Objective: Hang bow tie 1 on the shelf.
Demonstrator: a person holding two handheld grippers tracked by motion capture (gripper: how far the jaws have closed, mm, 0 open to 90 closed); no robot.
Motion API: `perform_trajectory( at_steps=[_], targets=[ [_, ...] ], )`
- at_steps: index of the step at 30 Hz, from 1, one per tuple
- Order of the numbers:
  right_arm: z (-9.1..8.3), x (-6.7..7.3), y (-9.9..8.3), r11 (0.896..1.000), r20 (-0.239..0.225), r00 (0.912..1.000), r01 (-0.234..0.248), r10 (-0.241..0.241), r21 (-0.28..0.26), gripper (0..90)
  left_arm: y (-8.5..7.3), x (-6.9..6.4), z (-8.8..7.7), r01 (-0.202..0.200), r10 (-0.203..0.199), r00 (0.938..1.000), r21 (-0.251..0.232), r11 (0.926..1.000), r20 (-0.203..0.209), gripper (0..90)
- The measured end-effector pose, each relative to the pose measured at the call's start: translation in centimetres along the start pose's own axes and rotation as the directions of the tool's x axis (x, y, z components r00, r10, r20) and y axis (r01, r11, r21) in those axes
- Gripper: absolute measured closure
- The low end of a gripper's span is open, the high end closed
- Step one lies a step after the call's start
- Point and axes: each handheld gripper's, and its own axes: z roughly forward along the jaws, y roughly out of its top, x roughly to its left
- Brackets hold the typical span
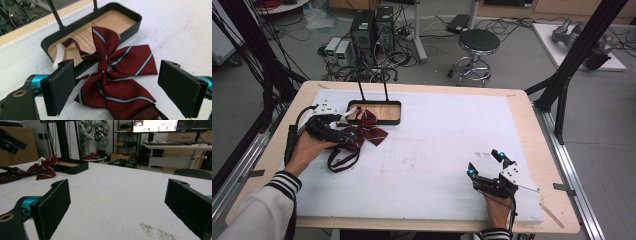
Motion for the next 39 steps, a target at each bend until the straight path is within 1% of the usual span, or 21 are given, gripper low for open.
perform_trajectory(
  at_steps=[1, 3, 4, 5, 7, 9, 11, 12, 14, 15, 20, 24, 26, 27, 30, 31, 35, 39],
  targets=[
    [0.0, 0.0, 0.0, 1.0, 0.0, 1.0, 0.0, 0.0, 0.0, 5.6, 0.1, 0.0, 0.2, 0.002, -0.002, 1.0, 0.014, 0.9999, 0.003, 15.4],
    [0.0, 0.0, 0.0, 1.0, -0.001, 1.0, 0.0, 0.0, 0.002, 5.6, 0.2, 0.1, 0.7, -0.001, 0.001, 1.0, 0.033, 0.9995, -0.003, 16.4],
    [0.0, 0.0, 0.0, 1.0, -0.001, 1.0, 0.002, -0.002, 0.002, 5.6, 0.3, 0.1, 1.1, -0.001, 0.001, 1.0, 0.049, 0.9988, -0.007, 16.9],
    [0.0, 0.0, 0.0, 1.0, -0.002, 1.0, -0.004, 0.004, 0.005, 5.6, 0.3, 0.1, 1.1, -0.001, 0.001, 1.0, 0.049, 0.9988, -0.007, 17.6],
    [0.0, 0.0, 0.0, 1.0, 0.0, 1.0, 0.0, 0.0, 0.0, 5.6, 0.4, 0.1, 1.5, -0.005, 0.005, 1.0, 0.071, 0.9975, -0.008, 18.1],
    [0.0, 0.0, 0.0, 1.0, 0.0, 1.0, -0.001, 0.001, 0.0, 5.6, 0.5, 0.0, 2.0, -0.008, 0.008, 1.0, 0.091, 0.9958, 0.0, 19.7],
    [0.0, 0.0, 0.0, 1.0, -0.001, 1.0, -0.003, 0.003, 0.001, 5.6, 0.6, 0.0, 2.2, -0.008, 0.008, 1.0, 0.099, 0.9951, 0.001, 20.9],
    [0.0, 0.0, 0.0, 1.0, -0.001, 1.0, -0.001, 0.001, 0.0, 5.6, 0.7, 0.0, 2.5, -0.01, 0.01, 0.9999, 0.112, 0.9937, 0.006, 21.8],
    [0.0, 0.0, 0.0, 1.0, 0.0, 1.0, -0.003, 0.003, 0.0, 5.6, 0.7, 0.0, 2.6, -0.011, 0.01, 0.9999, 0.12, 0.9927, 0.009, 25.2],
    [0.0, 0.0, 0.0, 1.0, 0.0, 1.0, -0.005, 0.005, 0.0, 5.6, 0.8, 0.0, 2.8, -0.017, 0.016, 0.9999, 0.139, 0.9902, 0.004, 25.3],
    [0.0, 0.0, 0.0, 1.0, 0.0, 1.0, -0.005, 0.005, 0.001, 5.6, 1.0, 0.1, 3.3, -0.012, 0.013, 0.9999, 0.16, 0.9871, -0.005, 26.9],
    [0.0, 0.0, 0.0, 1.0, 0.0, 1.0, -0.002, 0.002, 0.0, 5.6, 1.3, 0.1, 3.8, -0.016, 0.018, 0.9998, 0.184, 0.9829, -0.009, 29.7],
    [0.0, 0.0, 0.0, 1.0, 0.001, 1.0, -0.003, 0.003, 0.001, 5.6, 1.2, 0.1, 4.0, -0.017, 0.019, 0.9998, 0.187, 0.9822, -0.008, 31.5],
    [0.0, 0.0, 0.0, 1.0, 0.0, 1.0, -0.005, 0.005, 0.002, 5.6, 1.2, 0.2, 4.2, -0.014, 0.018, 0.9997, 0.199, 0.98, -0.018, 31.5],
    [0.0, 0.0, 0.0, 1.0, 0.001, 1.0, -0.002, 0.002, 0.0, 5.6, 1.1, 0.3, 4.4, -0.009, 0.015, 0.9996, 0.209, 0.9779, -0.025, 32.0],
    [0.0, 0.0, 0.0, 1.0, 0.002, 1.0, -0.002, 0.002, 0.0, 5.6, 1.1, 0.4, 4.6, -0.005, 0.01, 0.9997, 0.219, 0.9757, -0.021, 32.4],
    [0.0, 0.0, 0.0, 1.0, 0.001, 1.0, 0.0, 0.0, 0.0, 5.6, 1.0, 0.5, 4.8, 0.002, 0.003, 0.9998, 0.219, 0.9758, -0.02, 33.8],
    [0.0, 0.0, 0.0, 1.0, 0.002, 1.0, 0.002, -0.002, 0.0, 5.6, 0.9, 0.6, 5.1, 0.007, -0.003, 0.9998, 0.231, 0.9728, -0.017, 34.8]
  ],
)
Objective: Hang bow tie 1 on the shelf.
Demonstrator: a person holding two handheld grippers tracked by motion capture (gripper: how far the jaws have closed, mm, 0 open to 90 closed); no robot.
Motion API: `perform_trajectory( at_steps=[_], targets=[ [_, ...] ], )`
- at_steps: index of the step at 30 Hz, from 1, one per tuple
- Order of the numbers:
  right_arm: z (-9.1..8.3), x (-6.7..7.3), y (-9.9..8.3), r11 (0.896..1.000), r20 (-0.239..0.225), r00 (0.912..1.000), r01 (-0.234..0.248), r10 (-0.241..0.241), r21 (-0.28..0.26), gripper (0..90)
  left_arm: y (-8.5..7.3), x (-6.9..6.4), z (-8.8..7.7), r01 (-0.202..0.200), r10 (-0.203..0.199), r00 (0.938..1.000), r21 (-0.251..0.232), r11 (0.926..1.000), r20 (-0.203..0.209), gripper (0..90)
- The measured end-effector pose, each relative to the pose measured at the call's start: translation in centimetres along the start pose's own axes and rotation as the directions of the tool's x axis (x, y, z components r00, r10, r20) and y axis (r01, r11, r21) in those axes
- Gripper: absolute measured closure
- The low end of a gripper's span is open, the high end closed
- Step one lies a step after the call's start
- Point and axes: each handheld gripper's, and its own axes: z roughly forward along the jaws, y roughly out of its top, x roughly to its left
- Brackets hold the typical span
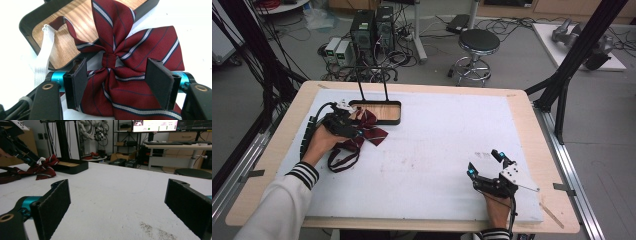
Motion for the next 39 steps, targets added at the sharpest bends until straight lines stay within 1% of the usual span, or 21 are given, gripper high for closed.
perform_trajectory(
  at_steps=[1, 2, 3, 4, 5, 6, 10, 15, 16, 22, 31, 33, 39],
  targets=[
    [0.0, 0.1, 0.0, 1.0, -0.002, 1.0, -0.007, 0.007, 0.006, 5.6, 0.0, 0.0, 0.1, 0.001, -0.001, 1.0, 0.0, 1.0, 0.0, 36.0],
    [0.0, 0.1, 0.0, 1.0, -0.002, 1.0, -0.007, 0.007, 0.006, 5.6, 0.0, 0.0, 0.2, -0.001, 0.001, 1.0, 0.002, 1.0, 0.005, 36.0],
    [0.0, 0.0, 0.0, 1.0, -0.002, 1.0, -0.006, 0.006, 0.004, 5.6, 0.0, 0.0, 0.3, -0.004, 0.004, 1.0, 0.001, 1.0, 0.005, 38.3],
    [0.0, 0.1, 0.0, 1.0, -0.003, 1.0, -0.008, 0.008, 0.005, 5.6, 0.0, 0.1, 0.4, -0.003, 0.003, 1.0, 0.001, 1.0, 0.003, 38.5],
    [0.0, 0.0, 0.0, 1.0, -0.002, 1.0, 0.002, -0.002, -0.001, 5.6, 0.0, 0.1, 0.6, 0.003, -0.003, 1.0, 0.006, 1.0, 0.007, 39.3],
    [0.0, 0.0, 0.0, 1.0, -0.003, 1.0, -0.005, 0.005, 0.003, 5.6, 0.0, 0.1, 0.6, 0.003, -0.003, 1.0, 0.006, 1.0, 0.007, 40.0],
    [0.0, 0.0, 0.0, 1.0, -0.003, 1.0, -0.001, 0.001, -0.001, 5.6, 0.1, 0.1, 0.9, 0.003, -0.003, 1.0, 0.025, 0.9997, -0.003, 40.9],
    [0.0, 0.0, 0.0, 1.0, -0.005, 1.0, -0.002, 0.002, -0.002, 5.6, 0.4, 0.4, 1.2, 0.025, -0.025, 0.9997, 0.037, 0.999, 0.003, 43.5],
    [-0.1, 0.0, 0.0, 1.0, -0.005, 1.0, -0.006, 0.006, -0.001, 5.6, 0.6, 0.4, 1.3, 0.031, -0.031, 0.9995, 0.049, 0.9983, 0.002, 43.6],
    [-0.1, 0.0, 0.0, 1.0, -0.005, 1.0, -0.008, 0.008, 0.001, 5.6, 0.8, 0.3, 1.6, 0.045, -0.044, 0.999, 0.062, 0.9971, -0.007, 46.3],
    [-0.1, 0.0, 0.0, 1.0, -0.004, 1.0, -0.006, 0.006, -0.001, 5.6, 1.1, 0.5, 2.0, 0.045, -0.042, 0.9986, 0.08, 0.9958, -0.032, 46.5],
    [-0.1, 0.0, 0.0, 1.0, -0.004, 0.9999, -0.01, 0.01, -0.002, 5.6, 1.2, 0.5, 2.1, 0.036, -0.033, 0.9989, 0.087, 0.9955, -0.034, 46.5],
    [-0.1, 0.0, 0.0, 1.0, -0.004, 1.0, -0.009, 0.009, 0.0, 5.6, 1.3, 0.5, 2.6, 0.044, -0.041, 0.9988, 0.105, 0.9935, -0.025, 49.0]
  ],
)
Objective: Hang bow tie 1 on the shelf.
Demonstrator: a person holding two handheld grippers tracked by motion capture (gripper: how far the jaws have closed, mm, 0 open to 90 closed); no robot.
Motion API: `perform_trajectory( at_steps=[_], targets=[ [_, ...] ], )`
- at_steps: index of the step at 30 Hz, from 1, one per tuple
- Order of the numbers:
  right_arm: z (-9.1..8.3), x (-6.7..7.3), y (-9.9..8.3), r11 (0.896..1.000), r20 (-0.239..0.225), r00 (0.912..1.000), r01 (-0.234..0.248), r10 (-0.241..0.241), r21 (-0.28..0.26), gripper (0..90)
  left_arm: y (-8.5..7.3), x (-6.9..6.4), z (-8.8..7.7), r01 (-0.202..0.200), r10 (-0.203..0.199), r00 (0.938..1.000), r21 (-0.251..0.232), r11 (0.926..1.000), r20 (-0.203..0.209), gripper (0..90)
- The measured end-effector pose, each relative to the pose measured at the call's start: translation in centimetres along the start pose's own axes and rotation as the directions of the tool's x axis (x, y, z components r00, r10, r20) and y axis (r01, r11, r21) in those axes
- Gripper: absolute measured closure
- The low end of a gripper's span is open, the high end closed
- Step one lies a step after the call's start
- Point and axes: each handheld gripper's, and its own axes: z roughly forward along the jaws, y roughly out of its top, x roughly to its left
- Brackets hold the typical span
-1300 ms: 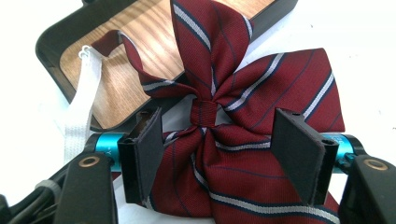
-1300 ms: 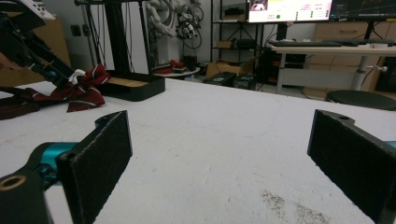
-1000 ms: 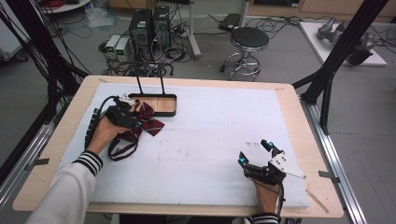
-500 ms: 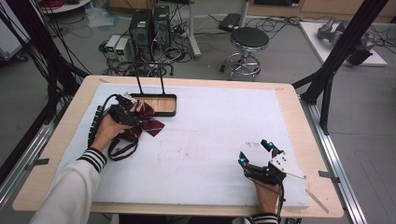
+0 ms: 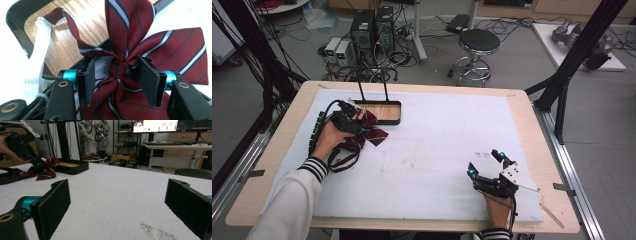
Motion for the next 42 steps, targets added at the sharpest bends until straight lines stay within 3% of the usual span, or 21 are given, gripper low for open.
perform_trajectory(
  at_steps=[3, 5, 12, 24, 32, 42],
  targets=[
    [0.0, 0.0, 0.0, 1.0, -0.001, 1.0, -0.001, 0.001, 0.0, 5.6, 0.0, 0.0, 0.1, 0.005, -0.005, 0.9999, 0.004, 1.0, 0.01, 54.0],
    [0.0, 0.0, 0.0, 1.0, 0.0, 1.0, 0.0, 0.0, 0.0, 5.6, 0.0, -0.1, 0.2, 0.008, -0.008, 0.9999, 0.006, 1.0, 0.008, 62.8],
    [0.0, 0.0, 0.0, 1.0, 0.0, 1.0, -0.001, 0.001, 0.0, 5.6, 0.0, -0.3, 0.1, 0.004, -0.004, 1.0, 0.018, 0.9998, -0.002, 71.4],
    [0.0, 0.0, 0.0, 1.0, 0.001, 1.0, 0.0, 0.0, 0.0, 5.6, -0.2, -0.4, -0.1, -0.001, 0.001, 1.0, 0.011, 0.9999, -0.007, 73.7],
    [0.0, 0.0, 0.0, 1.0, 0.001, 1.0, 0.001, -0.001, 0.0, 5.6, -0.5, -0.5, -0.4, 0.0, 0.0, 0.9998, -0.027, 0.9996, -0.019, 73.7],
    [0.0, 0.0, 0.0, 1.0, 0.0, 1.0, -0.003, 0.003, -0.001, 5.6, -0.8, -0.5, -1.7, -0.001, 0.001, 1.0, -0.097, 0.9953, -0.002, 73.7]
  ],
)
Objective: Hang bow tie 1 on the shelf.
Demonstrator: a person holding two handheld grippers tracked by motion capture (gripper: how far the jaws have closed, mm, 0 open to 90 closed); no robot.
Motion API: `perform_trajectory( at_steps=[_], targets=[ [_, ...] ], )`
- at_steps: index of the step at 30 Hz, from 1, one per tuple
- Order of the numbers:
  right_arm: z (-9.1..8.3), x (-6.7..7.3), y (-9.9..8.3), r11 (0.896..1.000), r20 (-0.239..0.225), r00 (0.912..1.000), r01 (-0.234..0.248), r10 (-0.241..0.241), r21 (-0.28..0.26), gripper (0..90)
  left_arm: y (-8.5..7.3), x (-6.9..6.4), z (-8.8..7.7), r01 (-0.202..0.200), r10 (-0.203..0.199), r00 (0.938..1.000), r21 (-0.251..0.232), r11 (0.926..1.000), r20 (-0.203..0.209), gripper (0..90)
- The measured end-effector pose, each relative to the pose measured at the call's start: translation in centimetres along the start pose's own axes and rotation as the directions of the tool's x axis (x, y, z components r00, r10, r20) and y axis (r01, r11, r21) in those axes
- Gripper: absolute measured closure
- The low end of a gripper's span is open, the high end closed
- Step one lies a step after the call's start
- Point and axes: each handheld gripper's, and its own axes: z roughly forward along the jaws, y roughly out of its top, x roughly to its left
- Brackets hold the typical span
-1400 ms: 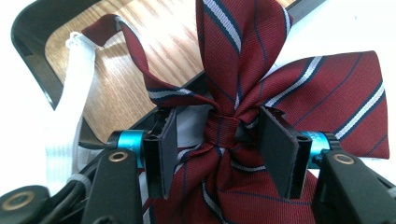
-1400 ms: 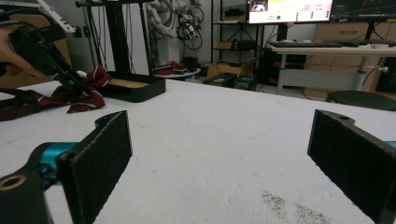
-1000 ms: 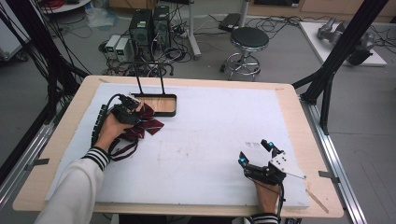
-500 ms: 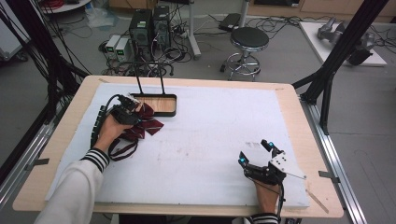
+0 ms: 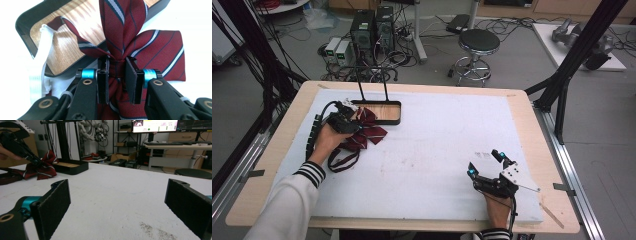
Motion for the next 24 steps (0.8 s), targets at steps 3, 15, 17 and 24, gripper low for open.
perform_trajectory(
  at_steps=[3, 15, 17, 24],
  targets=[
    [0.0, 0.0, 0.0, 1.0, 0.0, 1.0, 0.0, 0.0, 0.0, 5.6, 0.0, 0.0, -0.3, 0.001, -0.001, 1.0, -0.016, 0.9999, -0.003, 73.7],
    [0.0, 0.0, 0.0, 1.0, 0.001, 1.0, 0.004, -0.004, 0.0, 5.6, -0.3, 0.0, -2.1, 0.001, -0.002, 1.0, -0.149, 0.9888, -0.004, 73.7],
    [0.0, 0.0, 0.0, 1.0, 0.001, 1.0, 0.003, -0.003, -0.001, 5.6, -0.3, 0.0, -2.3, -0.008, 0.007, 0.9999, -0.158, 0.9874, -0.008, 73.7],
    [0.0, 0.0, 0.0, 1.0, 0.001, 1.0, 0.003, -0.003, 0.0, 5.6, 0.0, 0.0, -3.5, -0.018, 0.015, 0.9998, -0.205, 0.9786, -0.015, 73.8]
  ],
)
